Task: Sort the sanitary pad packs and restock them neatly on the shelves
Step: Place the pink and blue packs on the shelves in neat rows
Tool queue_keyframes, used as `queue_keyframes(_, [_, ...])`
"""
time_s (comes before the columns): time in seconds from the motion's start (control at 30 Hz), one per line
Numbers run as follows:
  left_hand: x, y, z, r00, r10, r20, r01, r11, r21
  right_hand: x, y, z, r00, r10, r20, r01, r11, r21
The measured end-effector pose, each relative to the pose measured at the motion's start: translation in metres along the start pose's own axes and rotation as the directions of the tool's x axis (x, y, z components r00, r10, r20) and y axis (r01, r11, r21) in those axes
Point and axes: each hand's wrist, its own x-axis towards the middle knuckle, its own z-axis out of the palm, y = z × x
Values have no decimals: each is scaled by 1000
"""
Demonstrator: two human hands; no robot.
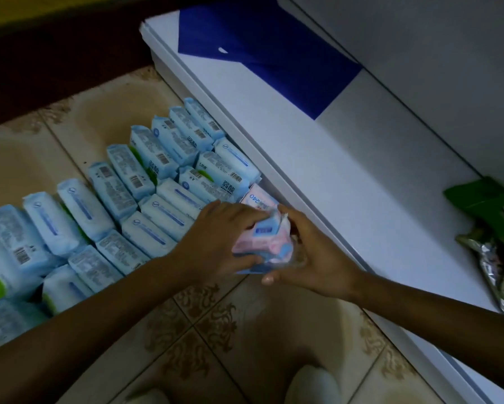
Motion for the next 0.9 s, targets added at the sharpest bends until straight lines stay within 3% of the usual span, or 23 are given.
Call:
queue_keyframes(0.1, [8, 10, -43, 982, -90, -169, 69, 989, -129, 17, -22, -6, 992, -13, -128, 14, 1000, 13])
queue_keyframes(0.2, [12, 18, -88, 865, -375, -334, 241, 893, -379, 43, -61, -20, 966, -129, -224, 139, 990, 31])
queue_keyframes(0.23, [17, 22, -103, 836, -462, -295, 272, 817, -508, 53, -76, -26, 951, -180, -250, 196, 980, 39])
queue_keyframes(0.3, [29, 27, -129, 876, -456, -158, 252, 711, -657, 67, -107, -34, 917, -287, -278, 299, 954, 3])
queue_keyframes(0.37, [44, 37, -157, 896, -412, -167, 230, 751, -619, 73, -135, -43, 883, -384, -270, 378, 923, -76])
queue_keyframes(0.5, [67, 87, -234, 865, -397, -308, 175, 813, -555, 58, -211, -74, 852, -458, -252, 431, 888, -157])
queue_keyframes(0.67, [75, 171, -358, 856, -395, -332, 278, 895, -347, 6, -376, -131, 817, -501, -285, 460, 865, -201])
queue_keyframes(0.83, [87, 289, -510, 784, -497, -372, 409, 864, -293, -75, -550, -186, 818, -438, -373, 441, 894, -84])
queue_keyframes(0.9, [96, 336, -563, 830, -413, -374, 298, 897, -327, -113, -612, -204, 798, -405, -446, 441, 897, -26])
